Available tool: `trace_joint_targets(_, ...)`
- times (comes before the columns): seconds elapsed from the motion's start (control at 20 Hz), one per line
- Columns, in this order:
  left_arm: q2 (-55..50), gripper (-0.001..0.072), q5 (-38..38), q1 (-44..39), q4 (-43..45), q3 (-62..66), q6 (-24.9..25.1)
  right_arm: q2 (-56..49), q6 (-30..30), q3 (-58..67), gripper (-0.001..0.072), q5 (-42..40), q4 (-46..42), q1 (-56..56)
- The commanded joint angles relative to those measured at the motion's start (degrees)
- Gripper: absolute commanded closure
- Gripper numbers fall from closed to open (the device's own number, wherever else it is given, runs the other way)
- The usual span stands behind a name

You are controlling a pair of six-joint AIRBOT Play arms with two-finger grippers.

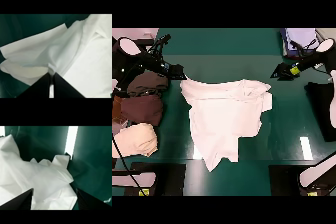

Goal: Fold the shirts.

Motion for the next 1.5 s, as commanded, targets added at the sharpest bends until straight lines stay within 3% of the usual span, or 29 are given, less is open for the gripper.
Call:
trace_joint_targets(0.0,0.0,0.0677,0.1,0.0,0.0,0.0,0.0,-4.2,0.6,0.2,0.0084,2.2,1.7,-0.1)
trace_joint_targets(0.3,0.0,0.0677,-0.1,0.0,0.0,0.0,0.0,-7.6,2.7,0.2,0.0088,3.6,1.8,2.1)
trace_joint_targets(0.45,0.0,0.0677,0.0,0.0,0.0,0.0,0.0,-7.6,2.6,0.2,0.0302,2.6,1.8,3.3)
trace_joint_targets(0.6,0.0,0.0677,-0.1,0.0,0.0,0.0,0.0,-7.5,2.4,0.2,0.0650,1.9,1.7,4.2)
trace_joint_targets(0.65,0.0,0.0677,-0.1,0.0,0.0,0.0,0.0,-7.3,2.4,0.2,0.0697,1.7,1.7,4.3)
trace_joint_targets(0.8,2.0,0.0678,0.9,0.0,0.0,0.1,0.0,-3.9,2.4,0.2,0.0698,0.5,-0.4,3.9)
trace_joint_targets(0.95,9.9,0.0678,7.0,0.0,0.5,0.1,0.0,5.3,1.3,0.2,0.0698,-1.6,-1.8,2.2)
trace_joint_targets(1.2,30.5,0.0678,19.1,0.0,0.5,2.1,0.1,30.4,0.6,0.3,0.0698,-7.2,-1.9,-1.5)
trace_joint_targets(1.45,41.3,0.0679,18.1,0.0,0.4,15.1,0.0,53.2,-0.4,0.3,0.0698,-16.0,-5.1,-2.2)
